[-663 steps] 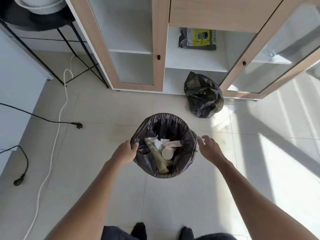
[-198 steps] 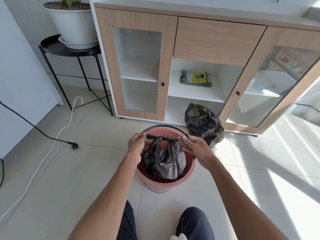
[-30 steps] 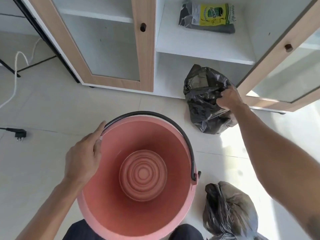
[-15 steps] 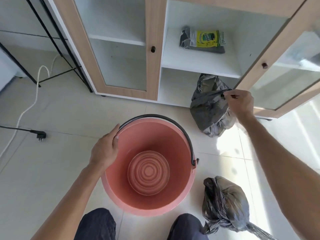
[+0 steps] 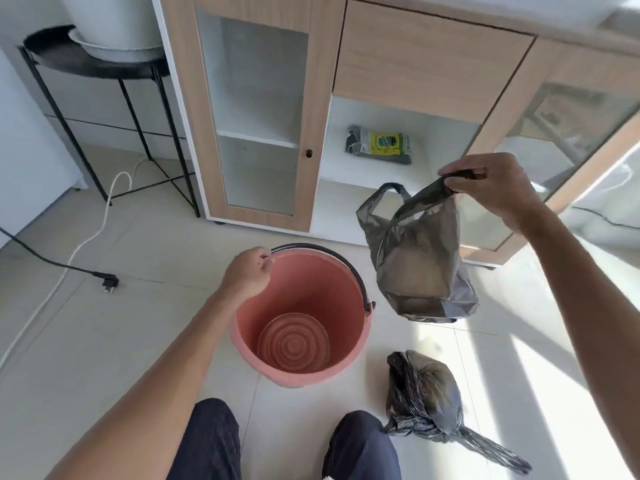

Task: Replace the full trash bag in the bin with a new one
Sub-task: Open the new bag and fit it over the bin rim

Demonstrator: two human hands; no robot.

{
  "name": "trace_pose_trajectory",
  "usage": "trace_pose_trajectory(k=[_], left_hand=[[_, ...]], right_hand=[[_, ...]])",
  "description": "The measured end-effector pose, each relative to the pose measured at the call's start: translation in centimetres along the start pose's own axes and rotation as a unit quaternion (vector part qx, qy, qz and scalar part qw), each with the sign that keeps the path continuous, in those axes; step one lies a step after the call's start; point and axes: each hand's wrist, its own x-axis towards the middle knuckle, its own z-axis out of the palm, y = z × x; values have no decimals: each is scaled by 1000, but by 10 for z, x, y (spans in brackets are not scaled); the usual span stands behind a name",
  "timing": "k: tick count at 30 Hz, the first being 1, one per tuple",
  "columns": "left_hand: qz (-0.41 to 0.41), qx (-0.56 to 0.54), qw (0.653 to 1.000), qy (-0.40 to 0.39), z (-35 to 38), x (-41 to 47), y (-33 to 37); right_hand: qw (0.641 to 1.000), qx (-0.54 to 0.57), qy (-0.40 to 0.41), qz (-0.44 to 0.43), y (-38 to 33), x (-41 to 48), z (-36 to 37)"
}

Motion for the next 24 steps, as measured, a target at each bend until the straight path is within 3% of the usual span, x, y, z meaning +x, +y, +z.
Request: trace_pose_trajectory(k=[9, 11, 14, 18, 24], left_hand=[[19, -183, 982, -45, 25, 5, 94], [25, -201, 974, -99, 35, 5, 107], [61, -144, 970, -187, 57, 2, 120], [93, -117, 979, -141, 69, -1, 135], [23, -193, 966, -172, 16, -5, 144]], right_hand=[[988, -2, -147, -49, -52, -70, -63], [983, 9, -173, -53, -57, -82, -72], [978, 26, -198, -61, -59, -93, -84], [974, 53, -209, -70, -56, -98, -96], [978, 111, -171, -39, -46, -101, -104]])
